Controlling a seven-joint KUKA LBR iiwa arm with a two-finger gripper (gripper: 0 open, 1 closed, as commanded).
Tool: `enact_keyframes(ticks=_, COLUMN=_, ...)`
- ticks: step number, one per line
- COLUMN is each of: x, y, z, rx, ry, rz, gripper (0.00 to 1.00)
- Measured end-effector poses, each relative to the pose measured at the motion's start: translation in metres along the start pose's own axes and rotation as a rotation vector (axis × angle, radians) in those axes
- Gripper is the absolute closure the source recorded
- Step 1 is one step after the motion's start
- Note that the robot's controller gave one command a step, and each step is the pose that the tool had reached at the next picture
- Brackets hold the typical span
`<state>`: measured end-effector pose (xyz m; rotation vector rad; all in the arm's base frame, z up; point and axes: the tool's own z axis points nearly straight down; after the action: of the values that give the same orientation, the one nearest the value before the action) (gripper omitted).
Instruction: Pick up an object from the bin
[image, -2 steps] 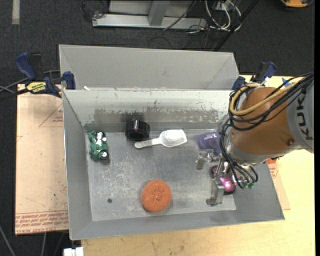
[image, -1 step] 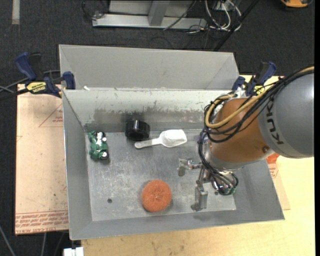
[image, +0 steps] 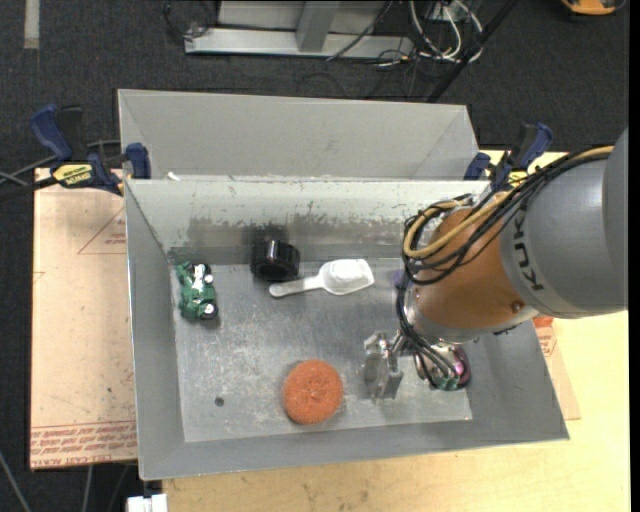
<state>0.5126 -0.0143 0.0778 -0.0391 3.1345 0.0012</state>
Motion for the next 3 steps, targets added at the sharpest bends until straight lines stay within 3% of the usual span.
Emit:
enact_keyframes(ticks=1, x=0.000, y=0.000, z=0.000, rx=0.000, ry=0.000, rz=-0.001, gripper=0.00)
enact_keyframes(ticks=2, x=0.000, y=0.000, z=0.000, rx=0.000, ry=0.000, rz=-0.002, gripper=0.00)
enact_keyframes(ticks=3, x=-0.014, y=0.037, z=0.000, rx=0.002, ry=-0.001, rz=0.043, gripper=0.00)
